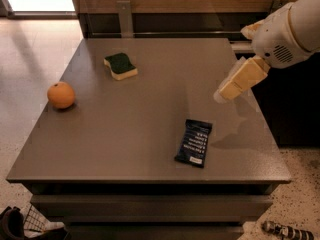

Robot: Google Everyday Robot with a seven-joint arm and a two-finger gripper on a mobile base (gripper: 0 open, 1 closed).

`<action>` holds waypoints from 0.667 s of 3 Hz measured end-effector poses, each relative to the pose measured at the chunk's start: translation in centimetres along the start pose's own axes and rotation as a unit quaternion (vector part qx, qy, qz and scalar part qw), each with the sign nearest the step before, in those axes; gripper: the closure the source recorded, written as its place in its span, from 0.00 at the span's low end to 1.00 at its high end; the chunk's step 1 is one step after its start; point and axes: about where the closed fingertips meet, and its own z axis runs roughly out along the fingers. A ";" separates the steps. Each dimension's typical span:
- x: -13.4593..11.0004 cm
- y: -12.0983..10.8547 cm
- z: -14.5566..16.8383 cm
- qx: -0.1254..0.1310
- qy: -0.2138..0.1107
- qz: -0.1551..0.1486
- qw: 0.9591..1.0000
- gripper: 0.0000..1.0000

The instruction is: Pick sponge

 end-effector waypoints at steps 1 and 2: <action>-2.5 -1.5 3.0 0.015 -0.075 0.029 0.997 0.00; -4.6 -2.3 5.3 0.024 -0.125 0.041 0.991 0.00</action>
Offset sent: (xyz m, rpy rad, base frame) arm 0.0830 0.0727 -0.0075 0.3597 -0.1729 -0.0222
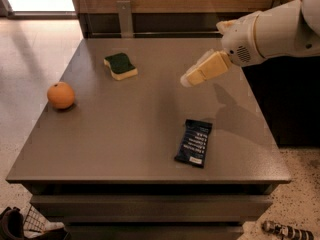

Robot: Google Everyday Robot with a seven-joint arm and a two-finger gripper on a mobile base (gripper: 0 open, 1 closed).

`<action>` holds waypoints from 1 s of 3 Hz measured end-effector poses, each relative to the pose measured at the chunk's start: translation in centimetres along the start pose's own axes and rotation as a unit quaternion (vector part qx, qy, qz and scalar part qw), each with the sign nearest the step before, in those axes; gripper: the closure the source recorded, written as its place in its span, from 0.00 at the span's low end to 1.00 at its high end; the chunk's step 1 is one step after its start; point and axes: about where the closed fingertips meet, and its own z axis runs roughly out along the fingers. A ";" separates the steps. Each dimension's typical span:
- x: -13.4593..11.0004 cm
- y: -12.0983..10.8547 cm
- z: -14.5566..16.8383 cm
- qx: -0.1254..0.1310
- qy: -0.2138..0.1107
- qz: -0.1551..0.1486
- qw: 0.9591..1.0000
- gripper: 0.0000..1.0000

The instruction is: Pick sponge

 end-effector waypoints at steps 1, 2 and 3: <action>-1.2 -0.2 2.3 0.001 -0.027 0.001 1.000 0.00; -1.2 -0.2 2.3 0.001 -0.027 0.001 1.000 0.00; -1.3 -0.7 3.5 0.012 -0.040 0.005 0.999 0.00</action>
Offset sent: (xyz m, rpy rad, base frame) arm 0.0141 0.0184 -0.0023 0.0406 -0.0251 0.0116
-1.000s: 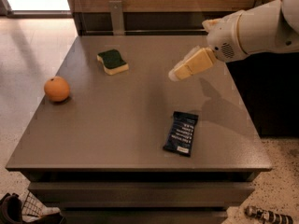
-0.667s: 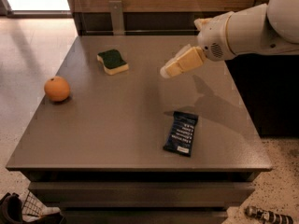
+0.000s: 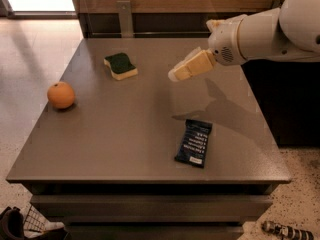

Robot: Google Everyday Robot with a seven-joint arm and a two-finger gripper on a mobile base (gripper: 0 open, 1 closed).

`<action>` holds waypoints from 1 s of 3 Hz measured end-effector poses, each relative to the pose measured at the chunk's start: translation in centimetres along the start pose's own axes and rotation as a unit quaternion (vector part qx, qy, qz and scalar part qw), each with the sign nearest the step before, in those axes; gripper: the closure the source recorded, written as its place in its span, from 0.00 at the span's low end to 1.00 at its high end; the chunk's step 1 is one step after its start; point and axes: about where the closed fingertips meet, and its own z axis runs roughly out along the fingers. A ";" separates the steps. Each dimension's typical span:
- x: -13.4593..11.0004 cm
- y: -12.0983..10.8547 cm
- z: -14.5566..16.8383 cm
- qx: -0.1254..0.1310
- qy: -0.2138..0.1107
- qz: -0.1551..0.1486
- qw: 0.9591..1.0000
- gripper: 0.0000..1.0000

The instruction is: Pick sponge

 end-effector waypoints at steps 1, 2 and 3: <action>0.1 -1.2 3.0 0.010 -0.038 0.011 0.999 0.00; 0.4 -2.1 6.1 0.009 -0.073 0.026 0.997 0.00; 0.6 -2.6 9.1 -0.004 -0.093 0.043 0.995 0.00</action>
Offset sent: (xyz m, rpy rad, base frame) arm 0.0899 0.0409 -0.0496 0.2549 -0.0702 0.0044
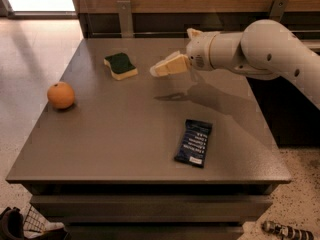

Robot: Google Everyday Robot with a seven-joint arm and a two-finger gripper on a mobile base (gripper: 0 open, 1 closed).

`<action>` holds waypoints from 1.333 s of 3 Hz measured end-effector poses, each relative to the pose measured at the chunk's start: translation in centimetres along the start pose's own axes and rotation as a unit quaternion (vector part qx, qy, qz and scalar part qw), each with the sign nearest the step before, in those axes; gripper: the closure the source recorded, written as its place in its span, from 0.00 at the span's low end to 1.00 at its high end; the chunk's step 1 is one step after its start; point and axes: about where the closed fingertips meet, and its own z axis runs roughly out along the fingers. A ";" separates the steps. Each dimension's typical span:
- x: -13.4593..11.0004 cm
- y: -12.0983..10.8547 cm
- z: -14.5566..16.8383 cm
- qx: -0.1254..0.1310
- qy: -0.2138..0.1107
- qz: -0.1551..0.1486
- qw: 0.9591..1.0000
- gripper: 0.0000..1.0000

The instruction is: Pick sponge

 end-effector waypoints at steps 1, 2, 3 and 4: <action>0.5 0.0 3.3 -0.015 -0.023 0.018 0.999 0.00; 0.9 0.3 6.2 -0.029 -0.044 0.035 0.998 0.00; 1.1 1.1 9.8 -0.050 -0.055 0.050 0.996 0.00; 0.9 1.7 11.6 -0.059 -0.055 0.053 0.995 0.00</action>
Offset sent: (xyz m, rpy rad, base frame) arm 0.0553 0.0651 -0.0436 0.1836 0.0325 0.0699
